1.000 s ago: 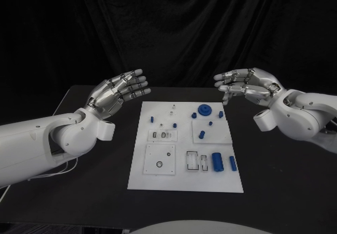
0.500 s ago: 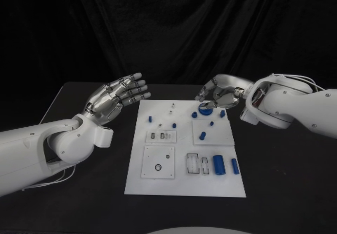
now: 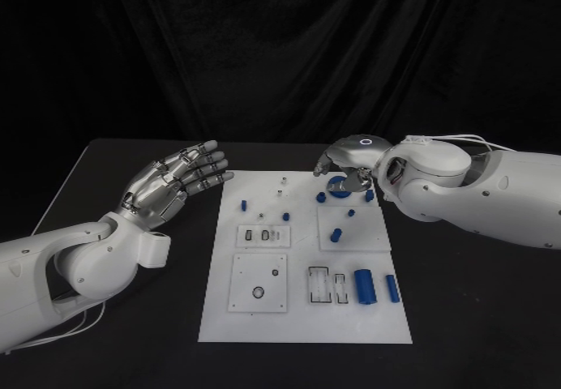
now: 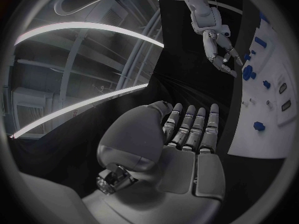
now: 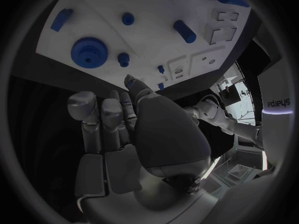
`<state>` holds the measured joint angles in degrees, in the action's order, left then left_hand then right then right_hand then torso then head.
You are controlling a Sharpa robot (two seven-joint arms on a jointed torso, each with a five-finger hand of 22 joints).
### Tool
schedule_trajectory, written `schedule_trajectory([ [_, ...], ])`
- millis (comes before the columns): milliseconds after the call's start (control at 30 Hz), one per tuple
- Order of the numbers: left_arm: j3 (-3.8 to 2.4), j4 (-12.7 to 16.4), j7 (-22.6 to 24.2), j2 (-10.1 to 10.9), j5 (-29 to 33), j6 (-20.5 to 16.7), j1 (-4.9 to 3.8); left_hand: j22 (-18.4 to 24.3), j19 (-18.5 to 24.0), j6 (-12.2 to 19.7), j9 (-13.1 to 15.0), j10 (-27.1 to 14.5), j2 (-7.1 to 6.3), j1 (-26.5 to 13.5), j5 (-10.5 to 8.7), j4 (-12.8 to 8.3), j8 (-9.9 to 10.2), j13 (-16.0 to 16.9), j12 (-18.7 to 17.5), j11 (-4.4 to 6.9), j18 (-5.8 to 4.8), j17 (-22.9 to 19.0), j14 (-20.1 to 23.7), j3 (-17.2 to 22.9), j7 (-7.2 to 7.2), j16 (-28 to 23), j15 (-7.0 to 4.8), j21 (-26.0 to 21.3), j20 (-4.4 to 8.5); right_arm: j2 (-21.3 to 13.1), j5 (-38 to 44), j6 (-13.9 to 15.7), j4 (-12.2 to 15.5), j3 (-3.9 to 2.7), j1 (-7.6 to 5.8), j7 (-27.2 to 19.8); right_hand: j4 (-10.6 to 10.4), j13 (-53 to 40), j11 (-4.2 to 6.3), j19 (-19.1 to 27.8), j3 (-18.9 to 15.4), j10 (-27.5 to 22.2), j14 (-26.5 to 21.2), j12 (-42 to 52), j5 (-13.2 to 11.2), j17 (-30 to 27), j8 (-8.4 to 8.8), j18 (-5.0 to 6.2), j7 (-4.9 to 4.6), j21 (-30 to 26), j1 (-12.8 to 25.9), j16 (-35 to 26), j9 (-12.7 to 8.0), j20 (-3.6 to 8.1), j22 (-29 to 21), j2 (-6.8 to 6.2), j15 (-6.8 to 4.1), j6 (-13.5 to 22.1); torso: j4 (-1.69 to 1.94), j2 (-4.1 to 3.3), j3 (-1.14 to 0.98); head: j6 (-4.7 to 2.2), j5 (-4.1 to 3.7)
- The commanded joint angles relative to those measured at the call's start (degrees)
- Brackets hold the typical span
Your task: Assemble the parts on the task board
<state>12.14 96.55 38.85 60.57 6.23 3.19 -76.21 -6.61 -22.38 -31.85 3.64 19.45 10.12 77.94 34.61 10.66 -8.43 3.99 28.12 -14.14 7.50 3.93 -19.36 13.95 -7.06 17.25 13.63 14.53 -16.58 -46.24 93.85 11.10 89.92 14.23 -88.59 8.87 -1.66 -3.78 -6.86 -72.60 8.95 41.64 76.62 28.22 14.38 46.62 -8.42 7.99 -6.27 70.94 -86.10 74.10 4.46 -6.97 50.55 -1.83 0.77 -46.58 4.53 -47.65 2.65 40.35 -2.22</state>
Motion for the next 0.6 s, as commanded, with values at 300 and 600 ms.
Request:
schedule_trajectory([
  [300,-0.05,0.6,9.0,0.1,0.6,1.2,-0.15,0.1,-0.2,-0.5,0.1,-0.1,0.01,-0.6,-0.03,-0.1,-0.3,-0.1,-0.3,-0.34,-0.62,0.0,-0.4,0.7,0.00,0.3,0.27,0.1,-0.08,0.1,6.4,-1.3,-0.2,-0.04,1.12,3.8,-0.3,-0.2,0.11,-0.1,0.8,0.9,0.0,-0.8,-1.1,-0.4,0.69,-0.43,0.81,0.3,0.9,0.0,0.1,0.38,0.4,-0.85,-0.18,-0.1,0.03,0.07,0.35,0.87,0.11],
  [600,-0.05,0.5,8.6,0.0,0.5,1.5,-0.15,0.1,-0.2,-0.7,0.1,0.0,-0.03,-0.8,-0.04,-0.3,-0.3,-0.1,-0.3,-0.51,-0.80,0.0,-0.5,1.1,-0.13,0.4,0.47,0.2,-0.10,0.1,6.3,-1.7,-0.4,-0.04,1.90,3.3,-0.1,-0.2,0.18,-0.2,1.6,1.9,0.1,-1.1,-0.5,-0.4,0.91,-0.54,0.92,0.6,0.7,-0.1,0.3,0.28,1.1,-1.03,-0.06,-0.4,-0.06,0.35,0.34,1.75,0.45],
])
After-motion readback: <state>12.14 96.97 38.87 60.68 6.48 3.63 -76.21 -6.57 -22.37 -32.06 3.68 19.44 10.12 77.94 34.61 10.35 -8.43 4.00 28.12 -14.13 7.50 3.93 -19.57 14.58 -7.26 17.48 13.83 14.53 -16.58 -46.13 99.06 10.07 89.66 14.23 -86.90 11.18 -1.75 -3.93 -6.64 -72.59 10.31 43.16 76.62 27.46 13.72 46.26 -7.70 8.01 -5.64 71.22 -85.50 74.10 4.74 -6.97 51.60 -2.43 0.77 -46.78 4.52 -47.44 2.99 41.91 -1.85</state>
